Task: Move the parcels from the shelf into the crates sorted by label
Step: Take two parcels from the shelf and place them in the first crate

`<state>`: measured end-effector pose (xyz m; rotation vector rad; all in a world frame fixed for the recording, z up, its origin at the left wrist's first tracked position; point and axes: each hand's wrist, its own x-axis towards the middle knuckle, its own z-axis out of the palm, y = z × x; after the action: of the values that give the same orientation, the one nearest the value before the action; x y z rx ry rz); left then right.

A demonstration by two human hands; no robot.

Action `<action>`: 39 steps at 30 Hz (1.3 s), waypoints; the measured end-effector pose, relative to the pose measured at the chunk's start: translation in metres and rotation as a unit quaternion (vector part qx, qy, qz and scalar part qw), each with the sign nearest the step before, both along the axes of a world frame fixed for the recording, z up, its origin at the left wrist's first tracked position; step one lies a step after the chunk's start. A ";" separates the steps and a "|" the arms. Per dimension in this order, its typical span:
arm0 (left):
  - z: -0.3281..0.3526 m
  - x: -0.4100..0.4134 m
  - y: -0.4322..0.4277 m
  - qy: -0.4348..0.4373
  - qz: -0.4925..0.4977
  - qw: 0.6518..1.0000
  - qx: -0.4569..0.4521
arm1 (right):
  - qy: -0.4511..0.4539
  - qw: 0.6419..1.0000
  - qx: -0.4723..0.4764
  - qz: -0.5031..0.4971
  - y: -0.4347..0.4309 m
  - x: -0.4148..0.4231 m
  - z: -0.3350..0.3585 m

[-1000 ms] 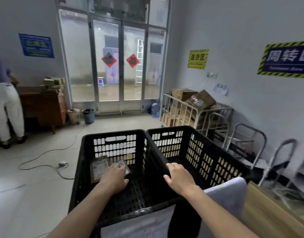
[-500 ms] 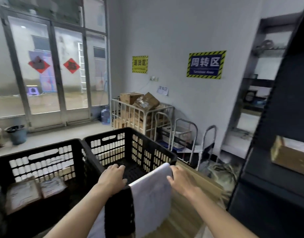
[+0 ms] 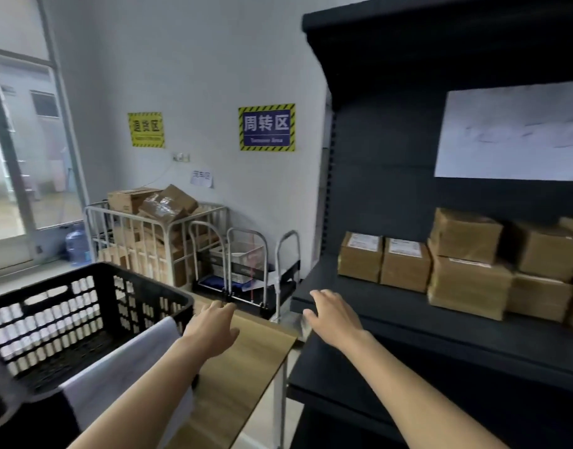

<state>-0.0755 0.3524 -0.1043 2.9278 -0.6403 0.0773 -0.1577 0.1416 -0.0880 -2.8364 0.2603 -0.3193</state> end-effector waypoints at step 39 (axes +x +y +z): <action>0.019 0.161 -0.270 0.128 -0.124 0.937 -0.299 | -0.032 0.983 -0.036 -0.177 -0.195 0.089 0.031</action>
<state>0.0859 0.0824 -0.0851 2.2083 -0.7731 -0.1172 -0.0685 -0.0536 -0.0575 -2.8327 0.7569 -0.5003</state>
